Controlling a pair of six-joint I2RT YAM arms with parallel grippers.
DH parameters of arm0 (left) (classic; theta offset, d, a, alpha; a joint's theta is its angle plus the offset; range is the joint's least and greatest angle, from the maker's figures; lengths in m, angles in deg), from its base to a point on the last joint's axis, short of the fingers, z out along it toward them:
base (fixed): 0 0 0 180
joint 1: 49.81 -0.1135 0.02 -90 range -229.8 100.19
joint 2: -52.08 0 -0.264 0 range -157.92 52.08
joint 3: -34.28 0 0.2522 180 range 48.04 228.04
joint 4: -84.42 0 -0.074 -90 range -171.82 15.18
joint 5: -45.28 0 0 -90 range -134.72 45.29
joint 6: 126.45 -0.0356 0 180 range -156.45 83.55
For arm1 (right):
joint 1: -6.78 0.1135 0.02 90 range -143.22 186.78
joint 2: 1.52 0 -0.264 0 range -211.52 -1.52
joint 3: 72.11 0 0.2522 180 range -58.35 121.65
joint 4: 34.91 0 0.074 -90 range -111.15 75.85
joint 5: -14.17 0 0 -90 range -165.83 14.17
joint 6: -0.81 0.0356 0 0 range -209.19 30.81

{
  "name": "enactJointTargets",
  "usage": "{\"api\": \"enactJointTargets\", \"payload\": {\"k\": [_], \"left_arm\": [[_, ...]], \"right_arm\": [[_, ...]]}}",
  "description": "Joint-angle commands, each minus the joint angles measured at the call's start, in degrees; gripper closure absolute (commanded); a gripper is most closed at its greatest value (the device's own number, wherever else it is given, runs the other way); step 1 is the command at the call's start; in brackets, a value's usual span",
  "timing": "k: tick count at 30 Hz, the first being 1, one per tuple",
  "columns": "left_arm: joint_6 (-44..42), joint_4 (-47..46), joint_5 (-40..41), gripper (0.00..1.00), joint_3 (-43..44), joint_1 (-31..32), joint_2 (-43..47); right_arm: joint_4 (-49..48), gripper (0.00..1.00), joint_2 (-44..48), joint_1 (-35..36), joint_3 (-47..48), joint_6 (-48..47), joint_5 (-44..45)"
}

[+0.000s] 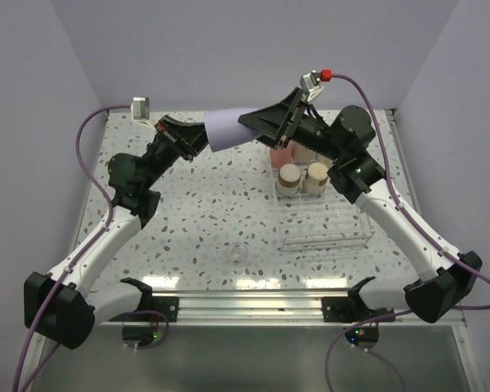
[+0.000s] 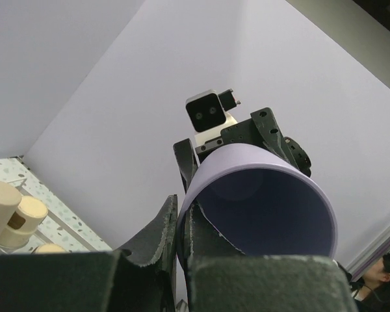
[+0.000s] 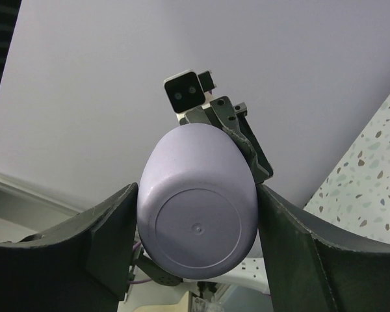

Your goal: Load the cups into the dish rack

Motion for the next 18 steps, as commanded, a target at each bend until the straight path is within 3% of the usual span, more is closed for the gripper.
{"api": "enactJointTargets", "payload": {"k": [1,5,8,10,11,12,14,15,18], "left_arm": [[-4.2,3.5,2.5,1.00,1.1,0.6,-0.8],[-5.1,5.2,1.5,1.00,1.6,0.7,-0.7],[-5.6,6.4,0.2,1.00,1.9,0.7,-0.8],[-6.5,9.2,0.1,0.87,2.6,0.7,-1.0],[-7.2,12.8,0.1,0.80,3.4,0.7,-1.2],[-8.8,14.7,0.8,0.64,3.8,0.7,-1.1],[-10.3,20.5,2.2,0.46,4.5,0.6,-0.1],[-11.8,22.1,3.2,0.31,4.4,0.4,0.4],[-14.6,28.4,5.2,0.11,4.2,-0.5,2.5]], "right_arm": [[-1.6,0.37,0.5,1.4,1.0,0.5,-1.7],[-1.1,0.51,0.9,1.5,0.3,0.4,-0.5],[-1.2,0.75,1.0,1.5,-0.1,0.4,-0.1],[-1.1,0.94,1.4,1.5,-0.4,0.1,0.4],[-0.6,0.96,1.5,1.5,-0.5,-0.2,0.8],[-0.2,0.98,1.9,1.5,-0.5,-0.5,0.9],[1.6,1.00,2.4,1.5,-0.7,-1.7,2.1],[2.2,1.00,2.6,1.5,-0.7,-2.0,2.5],[5.5,1.00,3.7,1.4,-0.3,-3.8,4.1]]}}
